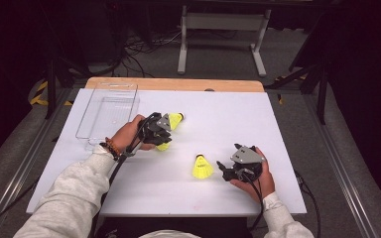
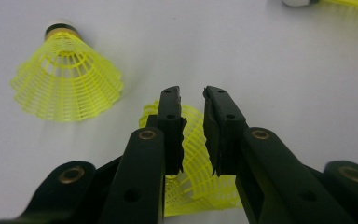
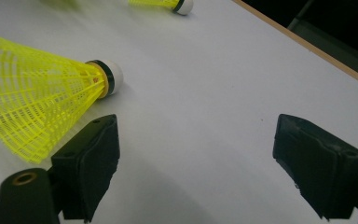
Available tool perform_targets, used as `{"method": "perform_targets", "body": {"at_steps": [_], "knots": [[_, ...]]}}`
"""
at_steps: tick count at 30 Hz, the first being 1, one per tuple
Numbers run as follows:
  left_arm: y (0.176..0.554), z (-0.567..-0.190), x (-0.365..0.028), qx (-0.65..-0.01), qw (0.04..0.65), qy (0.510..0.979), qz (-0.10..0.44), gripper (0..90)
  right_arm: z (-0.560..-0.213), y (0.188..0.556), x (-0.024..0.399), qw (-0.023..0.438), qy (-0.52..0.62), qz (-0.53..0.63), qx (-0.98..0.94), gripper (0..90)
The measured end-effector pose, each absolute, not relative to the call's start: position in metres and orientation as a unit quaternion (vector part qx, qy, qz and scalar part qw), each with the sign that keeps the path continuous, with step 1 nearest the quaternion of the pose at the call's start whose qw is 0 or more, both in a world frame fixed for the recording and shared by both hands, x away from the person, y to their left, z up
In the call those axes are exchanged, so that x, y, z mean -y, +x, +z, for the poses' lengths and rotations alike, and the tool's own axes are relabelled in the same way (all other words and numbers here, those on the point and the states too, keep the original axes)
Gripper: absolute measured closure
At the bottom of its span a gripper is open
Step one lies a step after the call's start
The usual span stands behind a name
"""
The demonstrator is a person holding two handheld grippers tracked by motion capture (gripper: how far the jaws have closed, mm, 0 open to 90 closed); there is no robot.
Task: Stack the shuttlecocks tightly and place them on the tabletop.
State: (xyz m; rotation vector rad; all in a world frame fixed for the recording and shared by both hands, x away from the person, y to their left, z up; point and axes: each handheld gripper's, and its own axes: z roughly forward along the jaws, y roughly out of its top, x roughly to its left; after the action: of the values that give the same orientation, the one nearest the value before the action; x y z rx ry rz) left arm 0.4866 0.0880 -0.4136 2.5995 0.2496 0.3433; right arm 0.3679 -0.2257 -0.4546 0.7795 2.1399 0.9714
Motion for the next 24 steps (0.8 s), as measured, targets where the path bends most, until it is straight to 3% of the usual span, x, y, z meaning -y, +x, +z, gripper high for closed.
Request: {"method": "perform_targets", "body": {"at_steps": [24], "knots": [[0.492, -0.413, -0.075, -0.102, 0.252, 0.956, 0.113, 77.4, -0.459, 0.369, 0.221, 0.315, 0.29, 0.356, -0.83, 14.6]]}}
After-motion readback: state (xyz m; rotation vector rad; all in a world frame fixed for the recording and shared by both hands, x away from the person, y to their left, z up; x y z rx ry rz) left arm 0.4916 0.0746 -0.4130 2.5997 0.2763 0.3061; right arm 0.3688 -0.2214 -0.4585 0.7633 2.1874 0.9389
